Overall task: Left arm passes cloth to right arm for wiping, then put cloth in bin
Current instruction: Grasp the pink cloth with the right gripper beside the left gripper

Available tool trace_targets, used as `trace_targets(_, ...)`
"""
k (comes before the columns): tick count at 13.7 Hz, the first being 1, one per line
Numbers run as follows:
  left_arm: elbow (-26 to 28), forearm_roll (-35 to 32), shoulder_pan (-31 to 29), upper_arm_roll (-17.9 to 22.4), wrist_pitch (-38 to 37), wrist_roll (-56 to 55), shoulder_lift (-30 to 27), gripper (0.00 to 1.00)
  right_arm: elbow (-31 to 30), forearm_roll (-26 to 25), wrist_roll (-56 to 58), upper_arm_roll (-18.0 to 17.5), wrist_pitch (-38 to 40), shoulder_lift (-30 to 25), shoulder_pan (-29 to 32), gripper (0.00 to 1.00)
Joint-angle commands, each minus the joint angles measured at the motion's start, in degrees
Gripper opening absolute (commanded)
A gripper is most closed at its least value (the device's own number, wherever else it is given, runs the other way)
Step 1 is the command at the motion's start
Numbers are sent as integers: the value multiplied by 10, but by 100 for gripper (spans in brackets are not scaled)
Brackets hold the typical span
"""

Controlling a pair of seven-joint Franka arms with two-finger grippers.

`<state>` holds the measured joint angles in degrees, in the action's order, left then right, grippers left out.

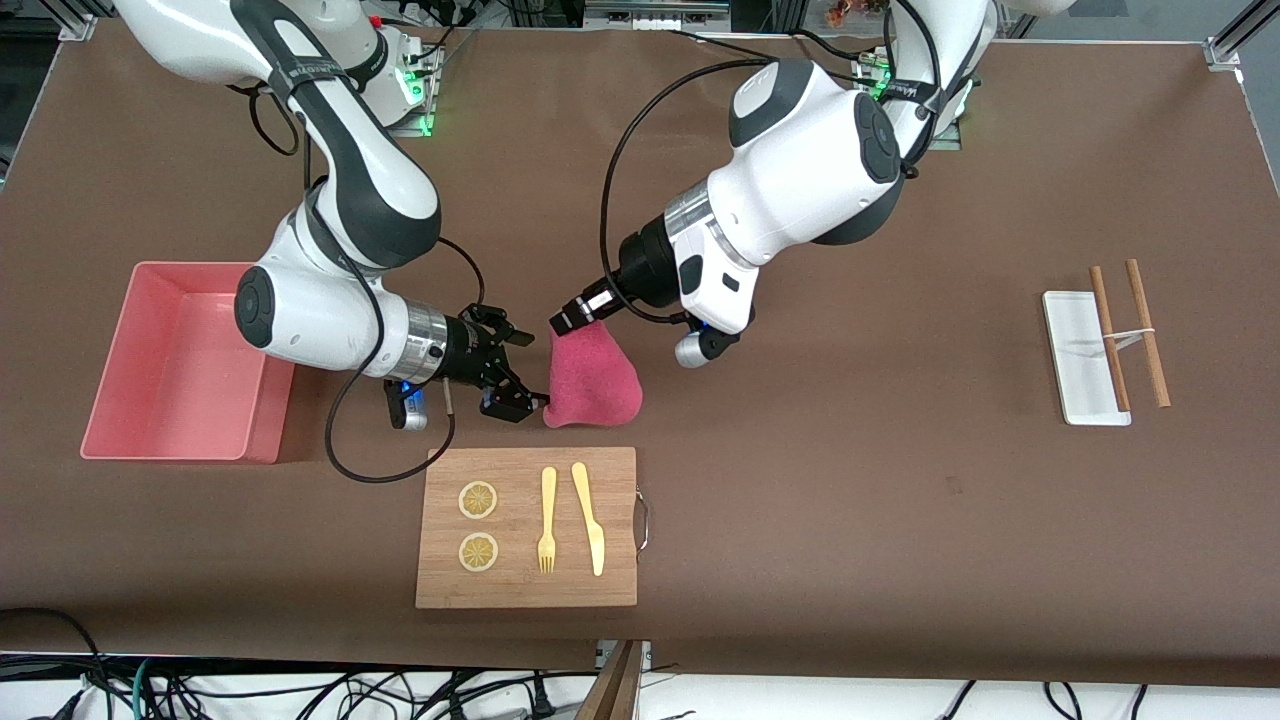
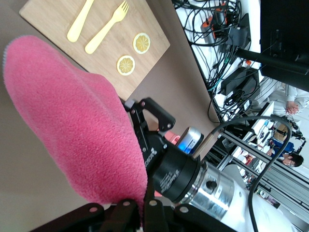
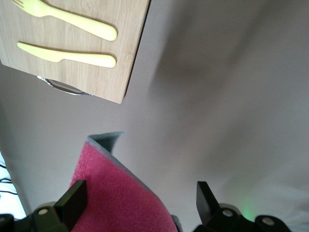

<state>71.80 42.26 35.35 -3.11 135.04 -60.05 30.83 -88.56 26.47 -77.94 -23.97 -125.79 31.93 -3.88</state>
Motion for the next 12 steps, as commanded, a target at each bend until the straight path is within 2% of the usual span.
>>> trace_targets(1,0,11,16,9,6,-9,3,4,-7,11,-16,-4,-30,8,-2,100)
trace_targets(4,0,11,17,9,6,-9,2,4,-4,48,-14,-4,-45,9,-2,100)
trace_targets(6,0,11,17,9,6,-9,0,4,-5,53,-18,-4,-73,18,-10,100)
trace_targets(10,1,11,15,9,3,-9,-1,4,-11,53,-17,-4,-77,23,-20,98)
trace_targets(11,1,11,15,9,3,-9,0,4,-16,53,-15,-4,-78,23,-22,92)
trace_targets(12,1,11,15,9,3,-9,0,4,-18,53,-9,-4,-77,23,-24,70)
